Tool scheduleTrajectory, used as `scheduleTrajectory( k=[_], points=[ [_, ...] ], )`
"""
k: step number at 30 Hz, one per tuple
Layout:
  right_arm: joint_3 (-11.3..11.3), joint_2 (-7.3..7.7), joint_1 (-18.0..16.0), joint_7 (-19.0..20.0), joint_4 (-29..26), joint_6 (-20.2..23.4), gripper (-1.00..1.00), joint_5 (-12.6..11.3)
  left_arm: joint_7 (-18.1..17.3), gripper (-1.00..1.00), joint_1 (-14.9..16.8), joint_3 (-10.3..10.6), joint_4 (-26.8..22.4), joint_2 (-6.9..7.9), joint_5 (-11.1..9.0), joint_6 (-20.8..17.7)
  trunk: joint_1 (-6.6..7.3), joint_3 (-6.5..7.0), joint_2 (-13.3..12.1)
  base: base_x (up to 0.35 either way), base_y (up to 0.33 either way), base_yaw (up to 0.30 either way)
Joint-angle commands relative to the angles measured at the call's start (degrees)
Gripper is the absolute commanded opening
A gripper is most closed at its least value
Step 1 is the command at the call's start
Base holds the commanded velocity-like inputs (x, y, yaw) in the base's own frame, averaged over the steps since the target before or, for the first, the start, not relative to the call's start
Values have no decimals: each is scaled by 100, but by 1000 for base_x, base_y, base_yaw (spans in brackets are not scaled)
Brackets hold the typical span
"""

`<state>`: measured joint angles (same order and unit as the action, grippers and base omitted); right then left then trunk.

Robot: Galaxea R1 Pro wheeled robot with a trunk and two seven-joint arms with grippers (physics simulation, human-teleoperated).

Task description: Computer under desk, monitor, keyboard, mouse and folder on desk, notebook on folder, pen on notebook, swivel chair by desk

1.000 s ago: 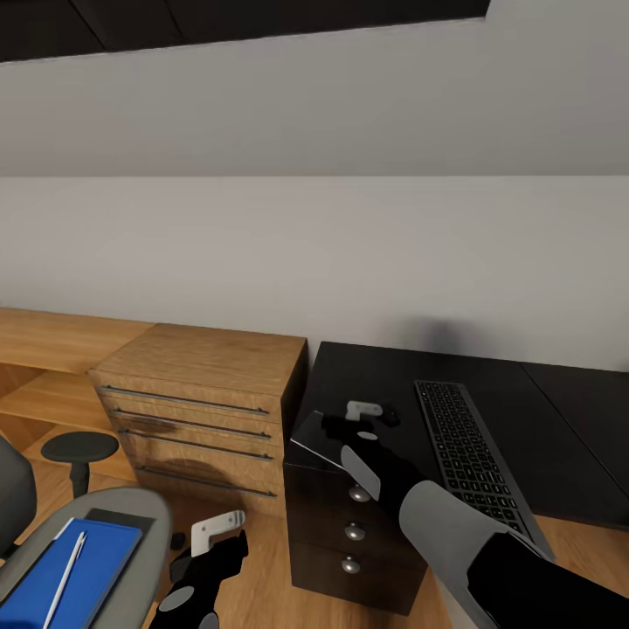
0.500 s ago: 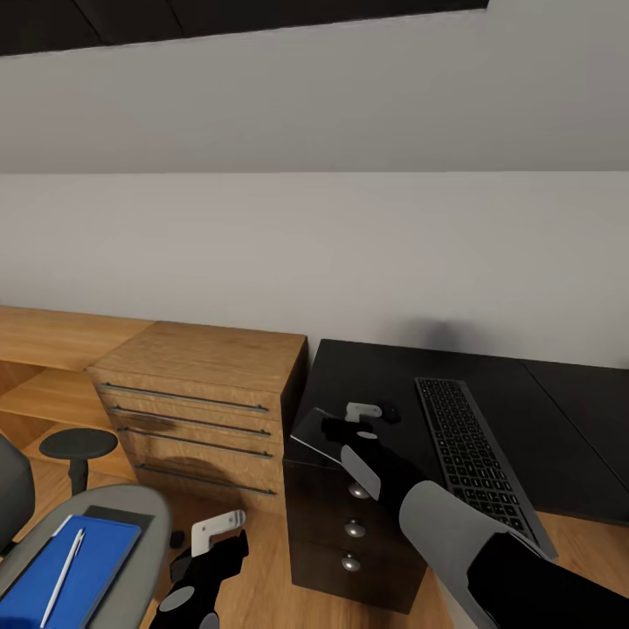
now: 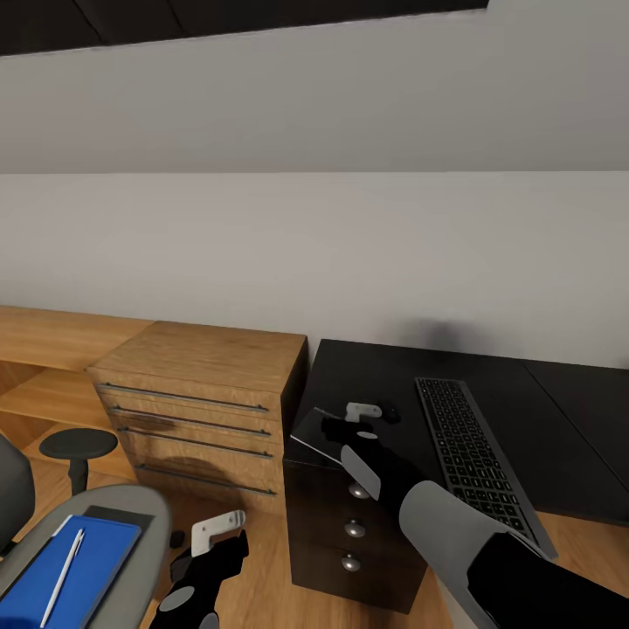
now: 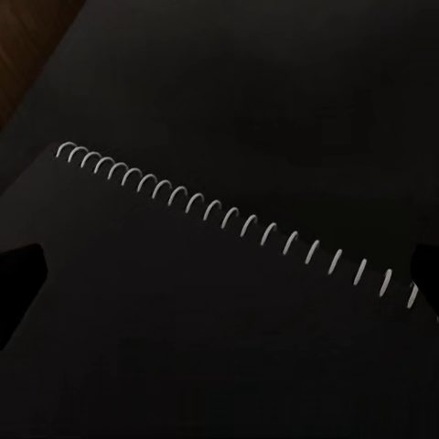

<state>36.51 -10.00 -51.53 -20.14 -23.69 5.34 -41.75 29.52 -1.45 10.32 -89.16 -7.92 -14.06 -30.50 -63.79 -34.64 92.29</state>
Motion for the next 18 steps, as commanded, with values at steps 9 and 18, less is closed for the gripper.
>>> scheduleTrajectory(
  k=[9,18],
  points=[
    [37,0,-6,-50,-4,21,100,-1,54,100,-3,5,5,5,-55,-2,0,-5,3,0,0,0],
    [40,0,-6,-51,-4,20,100,0,44,100,-4,5,12,17,-49,8,0,-5,3,114,-40,0]
  ],
)
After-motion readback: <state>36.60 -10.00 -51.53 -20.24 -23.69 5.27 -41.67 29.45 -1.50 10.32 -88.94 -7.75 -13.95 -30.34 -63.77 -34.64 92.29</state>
